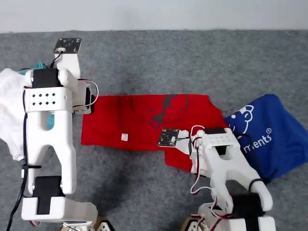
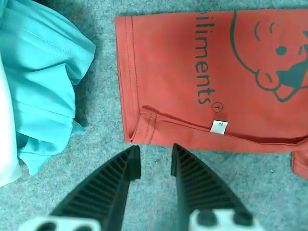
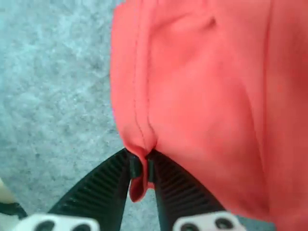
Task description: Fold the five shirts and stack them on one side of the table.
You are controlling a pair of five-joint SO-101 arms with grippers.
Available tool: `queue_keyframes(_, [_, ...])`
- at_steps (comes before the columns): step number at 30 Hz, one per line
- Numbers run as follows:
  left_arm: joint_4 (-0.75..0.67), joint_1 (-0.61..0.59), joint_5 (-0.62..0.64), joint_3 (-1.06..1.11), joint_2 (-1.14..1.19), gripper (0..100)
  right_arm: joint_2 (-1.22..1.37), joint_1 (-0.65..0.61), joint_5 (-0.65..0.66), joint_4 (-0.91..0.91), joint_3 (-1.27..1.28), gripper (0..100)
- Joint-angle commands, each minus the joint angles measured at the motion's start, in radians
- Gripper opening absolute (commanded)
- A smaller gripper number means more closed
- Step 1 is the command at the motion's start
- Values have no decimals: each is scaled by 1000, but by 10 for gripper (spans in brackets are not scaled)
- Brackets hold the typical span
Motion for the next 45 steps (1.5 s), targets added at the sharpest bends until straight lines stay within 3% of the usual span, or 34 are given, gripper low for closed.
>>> queue_keyframes(1, [6,9,-8,-2,-48,115,-31,-15,6,108,-103,10])
queue_keyframes(5, [6,9,-8,-2,-48,115,-50,-15,-51,168,-245,10])
queue_keyframes(11, [6,9,-8,-2,-48,115,-44,-15,-55,117,-382,10])
queue_keyframes(19, [6,9,-8,-2,-48,115,-28,-13,-58,-84,-396,10])
queue_keyframes(34, [5,9,-8,-2,-48,115,271,31,-167,-529,-400,18])
queue_keyframes(42, [2,9,-8,22,-46,119,315,30,-167,-556,-434,288])
queue_keyframes(45, [-32,9,-8,74,-44,120,315,30,-167,-565,-448,310])
